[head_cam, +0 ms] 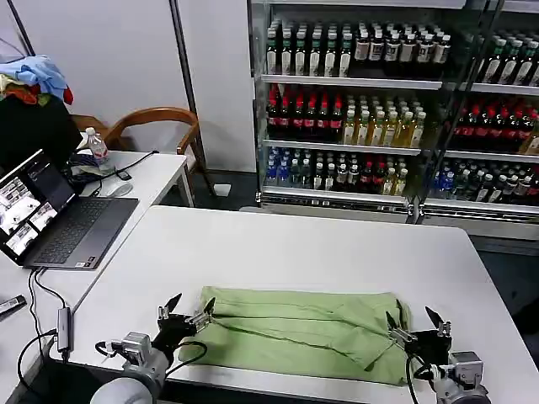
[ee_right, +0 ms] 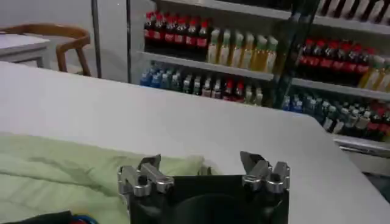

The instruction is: Fold and organize the clothes.

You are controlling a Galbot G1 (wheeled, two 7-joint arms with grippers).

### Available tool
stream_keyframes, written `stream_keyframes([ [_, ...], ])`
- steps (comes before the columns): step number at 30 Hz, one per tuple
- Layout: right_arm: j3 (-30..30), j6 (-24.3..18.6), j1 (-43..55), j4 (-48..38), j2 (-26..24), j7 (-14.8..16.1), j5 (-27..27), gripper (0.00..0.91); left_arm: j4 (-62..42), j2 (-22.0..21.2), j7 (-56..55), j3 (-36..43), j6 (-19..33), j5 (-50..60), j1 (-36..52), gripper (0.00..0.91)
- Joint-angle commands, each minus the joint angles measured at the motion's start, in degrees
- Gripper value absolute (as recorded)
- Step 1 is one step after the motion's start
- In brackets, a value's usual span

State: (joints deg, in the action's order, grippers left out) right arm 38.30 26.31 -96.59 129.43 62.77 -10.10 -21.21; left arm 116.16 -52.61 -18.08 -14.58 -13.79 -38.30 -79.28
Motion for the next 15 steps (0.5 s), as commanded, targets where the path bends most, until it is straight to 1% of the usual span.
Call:
stream_keyframes([
  [1, 0.9, -0.8, -1.6, 1.3, 1.0, 0.2, 4.2, 0.907, -0.2, -0.9, -5.7, 1.8, 0.4, -0.6, -0.7, 0.907],
  [6, 1.1, -1.0, -2.1, 1.6, 1.5, 0.2, 5.2, 0.907, -2.5, -1.7, -5.8, 2.8, -0.4, -0.5, 0.9, 0.907],
  [15, 3.3, -0.9, -2.2, 2.3, 1.4, 0.4, 5.1, 0.907, -5.9, -2.2, -5.3, 4.4, -0.2, 0.0, 3.2, 0.907],
])
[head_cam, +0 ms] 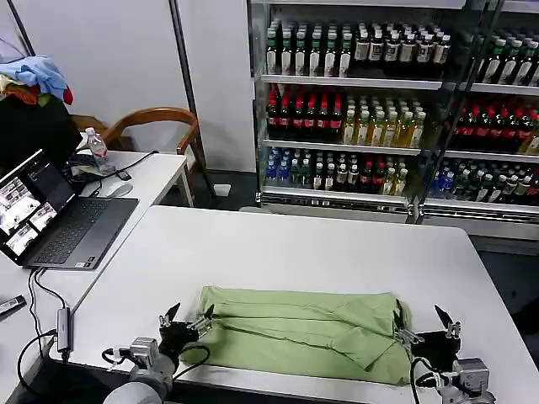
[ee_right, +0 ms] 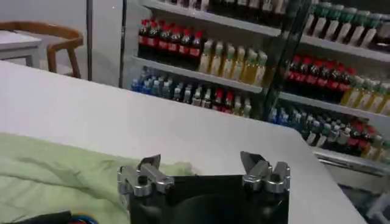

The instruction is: Fold and organize the clothes.

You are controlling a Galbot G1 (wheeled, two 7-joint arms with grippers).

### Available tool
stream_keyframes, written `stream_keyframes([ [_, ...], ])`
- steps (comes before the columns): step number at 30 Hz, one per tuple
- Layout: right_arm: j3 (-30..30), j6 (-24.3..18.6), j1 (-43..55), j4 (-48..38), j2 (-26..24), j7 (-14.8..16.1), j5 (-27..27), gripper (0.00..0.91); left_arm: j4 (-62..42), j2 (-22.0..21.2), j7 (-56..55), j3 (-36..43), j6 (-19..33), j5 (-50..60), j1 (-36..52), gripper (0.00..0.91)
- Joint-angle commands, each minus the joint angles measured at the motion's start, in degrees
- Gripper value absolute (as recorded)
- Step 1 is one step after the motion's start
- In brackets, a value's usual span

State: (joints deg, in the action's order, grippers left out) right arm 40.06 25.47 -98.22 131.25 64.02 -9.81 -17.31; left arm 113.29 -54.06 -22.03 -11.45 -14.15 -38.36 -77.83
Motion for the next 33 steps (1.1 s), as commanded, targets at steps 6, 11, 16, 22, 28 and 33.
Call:
stream_keyframes([
  [6, 2.0, -0.1, -0.6, -0.1, 0.3, 0.1, 1.3, 0.907, -3.9, -0.8, -2.1, 1.9, -0.7, 0.1, 2.3, 0.907],
  [11, 2.0, -0.2, -0.5, -0.4, 0.4, 0.0, 1.3, 0.907, -4.1, -1.1, -2.5, 2.4, -2.1, 0.1, 2.6, 0.907],
  [16, 1.9, -0.4, -0.6, -0.7, 0.3, 0.0, 1.3, 0.907, -4.3, -1.3, -2.9, 3.2, -2.8, 0.2, 3.0, 0.161],
  [22, 1.9, -0.3, -0.3, -0.9, 0.2, -0.1, 1.3, 0.907, -3.2, -1.8, -2.6, 4.2, -2.7, 0.9, 1.8, 0.04],
  [28, 1.9, -0.4, 0.0, -1.0, 0.3, -0.1, 1.3, 0.907, -2.5, -1.9, -2.6, 4.7, -2.6, 1.8, 0.9, 0.04],
  [33, 1.7, -0.4, 0.3, -1.1, 0.4, -0.1, 1.3, 0.907, -2.1, -2.0, -2.1, 4.9, -2.5, 3.6, 0.5, 0.04],
])
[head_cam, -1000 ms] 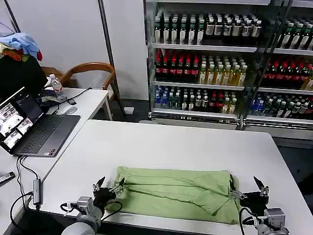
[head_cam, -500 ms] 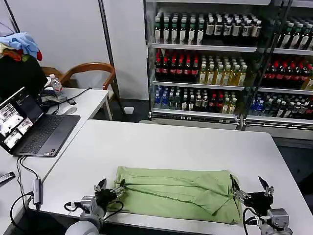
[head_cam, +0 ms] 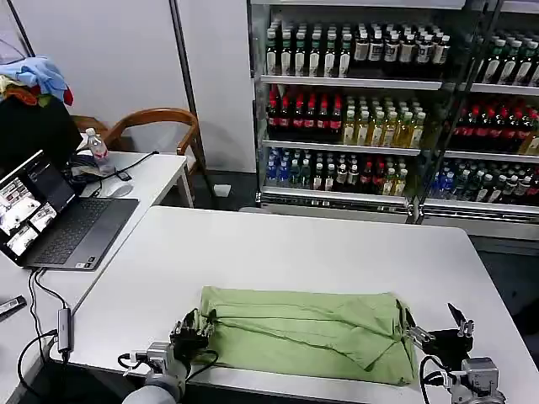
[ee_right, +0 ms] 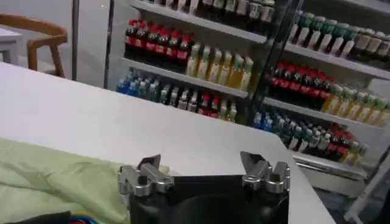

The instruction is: Fold and organize the clothes.

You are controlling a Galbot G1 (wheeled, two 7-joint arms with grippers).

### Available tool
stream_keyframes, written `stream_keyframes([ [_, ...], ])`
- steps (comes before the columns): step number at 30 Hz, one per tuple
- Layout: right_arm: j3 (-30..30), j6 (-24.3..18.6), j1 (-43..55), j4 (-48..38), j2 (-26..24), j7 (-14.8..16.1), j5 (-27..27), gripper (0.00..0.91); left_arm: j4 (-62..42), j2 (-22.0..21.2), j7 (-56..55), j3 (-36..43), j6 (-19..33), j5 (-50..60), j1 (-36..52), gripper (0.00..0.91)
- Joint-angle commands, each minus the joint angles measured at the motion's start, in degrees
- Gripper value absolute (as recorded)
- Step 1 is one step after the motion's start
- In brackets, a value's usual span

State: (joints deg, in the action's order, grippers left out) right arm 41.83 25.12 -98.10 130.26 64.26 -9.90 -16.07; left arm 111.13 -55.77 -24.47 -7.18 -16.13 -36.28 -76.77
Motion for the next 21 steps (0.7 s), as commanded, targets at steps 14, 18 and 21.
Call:
stream_keyframes([
  [14, -0.2, 0.0, 0.1, 0.2, 0.2, 0.0, 0.3, 0.907, 2.2, 0.9, 3.3, -3.1, -1.0, 5.3, -0.2, 0.04],
  [18, -1.0, 0.0, 0.9, -0.1, 0.3, 0.0, 0.4, 0.907, 1.8, 3.3, 3.2, -7.0, -1.5, 5.8, -0.6, 0.04],
  [21, -1.6, -0.1, 1.5, -0.3, 0.3, -0.1, 0.5, 0.907, 1.1, 5.3, 3.3, -11.5, -1.7, 5.0, -1.4, 0.04],
])
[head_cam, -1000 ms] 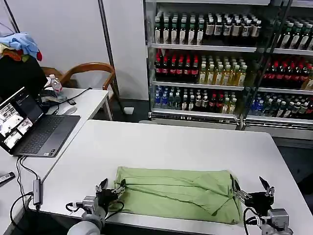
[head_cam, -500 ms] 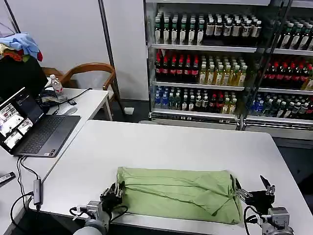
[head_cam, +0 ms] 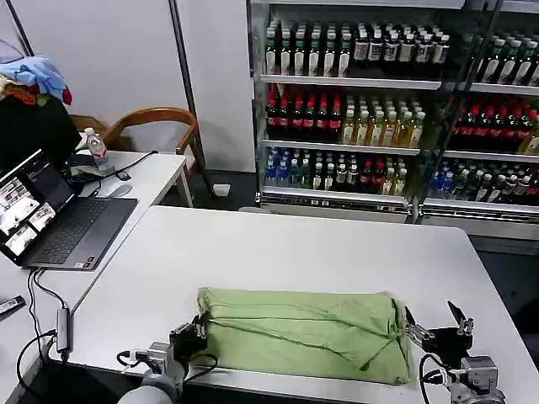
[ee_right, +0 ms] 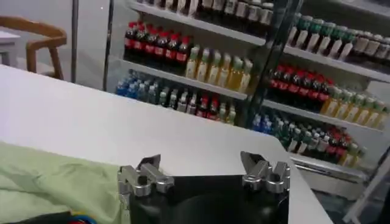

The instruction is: Fold and organize the clothes.

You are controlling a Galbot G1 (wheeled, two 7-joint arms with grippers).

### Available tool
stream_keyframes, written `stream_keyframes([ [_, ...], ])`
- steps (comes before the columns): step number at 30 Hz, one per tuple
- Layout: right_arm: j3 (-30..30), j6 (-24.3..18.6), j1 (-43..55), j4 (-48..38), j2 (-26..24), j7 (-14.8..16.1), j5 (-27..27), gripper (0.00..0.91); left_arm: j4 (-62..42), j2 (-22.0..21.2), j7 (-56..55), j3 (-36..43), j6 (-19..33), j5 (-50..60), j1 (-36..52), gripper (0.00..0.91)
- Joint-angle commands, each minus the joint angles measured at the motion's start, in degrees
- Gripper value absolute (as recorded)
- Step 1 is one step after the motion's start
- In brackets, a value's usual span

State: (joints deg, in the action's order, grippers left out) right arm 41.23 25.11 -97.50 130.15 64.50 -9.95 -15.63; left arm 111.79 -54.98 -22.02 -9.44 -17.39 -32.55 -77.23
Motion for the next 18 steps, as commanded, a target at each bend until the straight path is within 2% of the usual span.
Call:
stream_keyframes([
  [1, -1.2, -0.1, 1.1, -0.2, 0.0, 0.0, 0.0, 0.907, 0.0, 5.2, 1.0, -10.8, -0.8, 0.6, -1.4, 0.04],
  [8, -2.5, -0.1, 3.5, -0.6, -0.2, 0.0, 0.0, 0.907, -1.5, 12.9, 1.3, -22.9, -4.1, -5.8, -3.3, 0.05],
  [14, -3.9, -0.6, 5.9, -1.6, 0.3, 0.0, -0.1, 0.907, -1.2, 18.9, 1.3, -30.3, -6.2, -6.5, -6.7, 0.05],
  [18, -3.8, -1.0, 5.9, -1.3, 0.0, 0.0, -0.1, 0.907, 0.1, 19.7, 0.9, -30.9, -6.7, -7.1, -5.9, 0.05],
])
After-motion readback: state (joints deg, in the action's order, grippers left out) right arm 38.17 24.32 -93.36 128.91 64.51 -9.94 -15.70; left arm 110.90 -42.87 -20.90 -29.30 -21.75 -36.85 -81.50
